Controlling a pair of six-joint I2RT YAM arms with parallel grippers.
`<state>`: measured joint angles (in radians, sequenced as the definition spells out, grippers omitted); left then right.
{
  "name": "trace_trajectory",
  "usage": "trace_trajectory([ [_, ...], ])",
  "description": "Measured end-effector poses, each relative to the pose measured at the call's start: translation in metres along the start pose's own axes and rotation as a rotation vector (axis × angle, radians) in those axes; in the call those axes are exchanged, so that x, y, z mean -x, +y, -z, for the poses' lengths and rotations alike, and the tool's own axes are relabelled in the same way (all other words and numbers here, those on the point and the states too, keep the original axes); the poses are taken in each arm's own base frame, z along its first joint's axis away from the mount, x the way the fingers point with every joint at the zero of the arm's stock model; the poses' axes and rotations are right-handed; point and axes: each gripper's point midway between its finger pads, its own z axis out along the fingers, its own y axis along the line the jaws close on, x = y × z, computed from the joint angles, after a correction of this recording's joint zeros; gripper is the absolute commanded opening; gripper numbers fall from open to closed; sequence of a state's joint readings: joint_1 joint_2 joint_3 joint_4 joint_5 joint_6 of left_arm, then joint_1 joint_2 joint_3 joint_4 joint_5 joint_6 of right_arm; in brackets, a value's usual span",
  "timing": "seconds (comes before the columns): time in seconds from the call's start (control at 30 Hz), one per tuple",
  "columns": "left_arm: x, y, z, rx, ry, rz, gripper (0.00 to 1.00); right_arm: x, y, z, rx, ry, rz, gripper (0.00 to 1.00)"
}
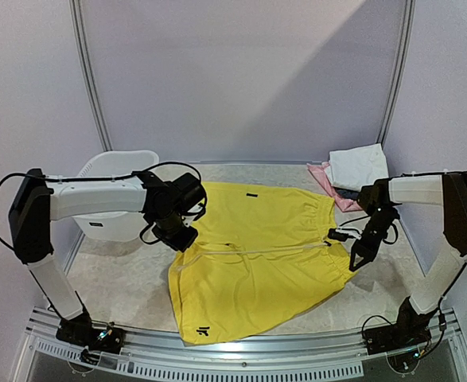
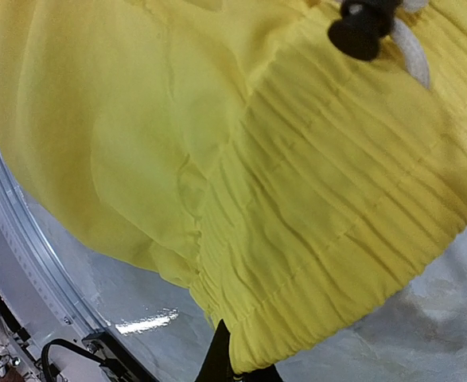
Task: Fold and stack the mixed laundry pile
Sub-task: Adjust the flattened shorts at the center of the board, then smooth out the flattened shorts at the center of the board.
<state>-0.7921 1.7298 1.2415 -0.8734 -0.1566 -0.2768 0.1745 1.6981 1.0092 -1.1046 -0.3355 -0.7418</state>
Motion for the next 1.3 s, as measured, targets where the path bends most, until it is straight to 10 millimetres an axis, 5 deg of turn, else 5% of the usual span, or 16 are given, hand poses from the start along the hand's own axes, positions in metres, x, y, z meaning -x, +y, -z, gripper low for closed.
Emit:
trace_trajectory([
  [0.17, -0.010, 0.009, -0.023, 0.031, 0.084, 0.011, 0.00, -0.003, 0.002, -0.001, 0.005, 0.005, -0.005, 0.00],
  [0.33, -0.024, 0.018, -0.030, 0.078, 0.147, 0.012, 0.15, -0.010, 0.002, -0.001, 0.011, 0.010, -0.032, 0.01],
  [0.47, -0.028, 0.028, -0.025, 0.138, 0.160, 0.010, 0.36, -0.019, 0.003, -0.004, 0.013, 0.033, -0.056, 0.22],
  [0.6, -0.017, 0.028, 0.009, 0.168, 0.051, 0.004, 0.53, -0.028, 0.010, 0.003, 0.023, 0.046, -0.076, 0.57],
  [0.7, -0.004, 0.006, 0.053, 0.100, -0.095, -0.031, 0.55, -0.025, 0.012, 0.023, 0.004, 0.019, -0.078, 0.64],
  [0.83, -0.004, -0.052, 0.095, -0.083, -0.246, -0.124, 0.61, 0.020, 0.004, 0.099, -0.153, -0.170, -0.004, 0.66],
  [0.97, -0.051, -0.109, 0.071, -0.248, -0.202, -0.259, 0.64, 0.062, 0.000, 0.158, -0.262, -0.351, 0.056, 0.65],
  [1.13, -0.127, -0.135, 0.031, -0.291, -0.043, -0.379, 0.64, 0.104, -0.016, 0.171, -0.274, -0.414, 0.076, 0.62],
  [1.3, -0.161, -0.157, 0.022, -0.325, -0.006, -0.421, 0.63, 0.167, -0.030, 0.147, -0.255, -0.405, 0.140, 0.60],
])
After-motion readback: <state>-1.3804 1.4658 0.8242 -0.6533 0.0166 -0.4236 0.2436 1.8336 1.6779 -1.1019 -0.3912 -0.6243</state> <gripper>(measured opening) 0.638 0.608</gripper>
